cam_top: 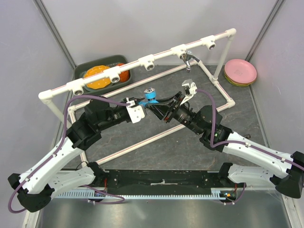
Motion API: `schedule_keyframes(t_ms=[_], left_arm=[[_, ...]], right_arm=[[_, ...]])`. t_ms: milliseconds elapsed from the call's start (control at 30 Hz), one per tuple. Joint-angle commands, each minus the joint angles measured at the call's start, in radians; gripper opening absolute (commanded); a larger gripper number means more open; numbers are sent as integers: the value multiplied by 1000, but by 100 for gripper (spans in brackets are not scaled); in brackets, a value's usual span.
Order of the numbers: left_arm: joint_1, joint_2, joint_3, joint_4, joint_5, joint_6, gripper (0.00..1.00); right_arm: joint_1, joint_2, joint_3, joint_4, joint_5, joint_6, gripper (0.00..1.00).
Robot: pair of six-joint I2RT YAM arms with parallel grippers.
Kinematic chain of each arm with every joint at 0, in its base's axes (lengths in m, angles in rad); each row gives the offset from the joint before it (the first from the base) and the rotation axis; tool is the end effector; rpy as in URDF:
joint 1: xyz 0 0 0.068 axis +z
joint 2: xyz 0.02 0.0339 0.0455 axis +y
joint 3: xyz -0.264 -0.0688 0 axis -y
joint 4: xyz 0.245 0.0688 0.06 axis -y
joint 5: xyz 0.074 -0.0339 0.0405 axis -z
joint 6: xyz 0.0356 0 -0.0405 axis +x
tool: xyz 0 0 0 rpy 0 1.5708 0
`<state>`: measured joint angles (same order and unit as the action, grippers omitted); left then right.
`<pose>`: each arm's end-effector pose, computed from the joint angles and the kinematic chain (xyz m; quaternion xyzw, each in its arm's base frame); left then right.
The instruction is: Install the water faucets
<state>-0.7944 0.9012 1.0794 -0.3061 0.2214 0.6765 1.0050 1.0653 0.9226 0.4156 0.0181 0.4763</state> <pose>0.1307 -0.1442 0.4091 0.5548 0.5044 -0.1215 0.6504 0.1339 0.2096 0.3986 -0.1509 0.5852 0.5335 0.5917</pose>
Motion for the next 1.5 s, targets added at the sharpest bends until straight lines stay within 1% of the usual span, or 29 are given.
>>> schedule_keyframes(t_ms=[0,67,133,167,233,267,300,333,400,467,500,633,667,733,900,1100,1200,1267,1300,1333,1367,1400,1433,1467], left_arm=[[-6,-19,14,16,-1,37,2],[-6,-22,16,2,-1,44,2],[-6,-25,14,-16,-2,60,2],[-6,-28,13,-24,-4,66,2],[-6,-27,8,-40,-4,83,2],[-6,-28,8,-47,-4,87,2],[-6,-27,8,-51,1,93,2],[-6,-28,10,-59,4,95,2],[-6,-30,8,-68,19,101,2],[-6,-35,11,-77,22,104,2],[-6,-35,13,-79,21,107,2],[-6,-35,14,-91,29,110,2],[-6,-35,16,-97,36,112,2],[-6,-31,19,-105,42,116,2],[-6,-24,22,-113,58,121,2],[-6,-19,27,-114,58,126,2],[-6,-19,24,-117,53,129,2],[-6,-18,24,-116,49,127,2],[-6,-18,21,-114,45,127,2],[-6,-18,20,-114,42,127,2],[-6,-18,19,-113,32,127,2],[-6,-19,19,-110,24,126,4],[-6,-21,19,-105,16,124,9],[-6,-22,17,-93,-3,120,25]], right_arm=[[0,4,76,-26,-17,12,0],[0,7,96,-73,-17,7,0],[0,9,113,-130,-15,8,14],[-2,10,133,-152,-17,7,28],[-3,16,157,-226,-17,-1,36],[-8,24,188,-259,-17,-10,43],[-11,27,205,-288,-41,-13,45],[-14,30,232,-337,-53,-19,47],[-32,35,249,-371,-72,-16,54],[-61,45,277,-414,-119,-4,56],[-74,47,282,-451,-135,1,56],[-124,51,288,-472,-227,28,56],[-152,61,291,-478,-281,31,56],[-183,71,301,-494,-329,42,56],[-200,110,329,-511,-438,53,56],[-212,142,332,-515,-481,70,56],[-215,144,328,-512,-488,71,54],[-218,137,328,-512,-488,70,48],[-220,134,328,-512,-488,68,43],[-223,130,328,-512,-488,67,30],[-223,128,328,-514,-488,64,21],[-224,125,328,-512,-488,62,14],[-226,119,326,-512,-486,58,1],[-227,116,325,-512,-480,53,0]])
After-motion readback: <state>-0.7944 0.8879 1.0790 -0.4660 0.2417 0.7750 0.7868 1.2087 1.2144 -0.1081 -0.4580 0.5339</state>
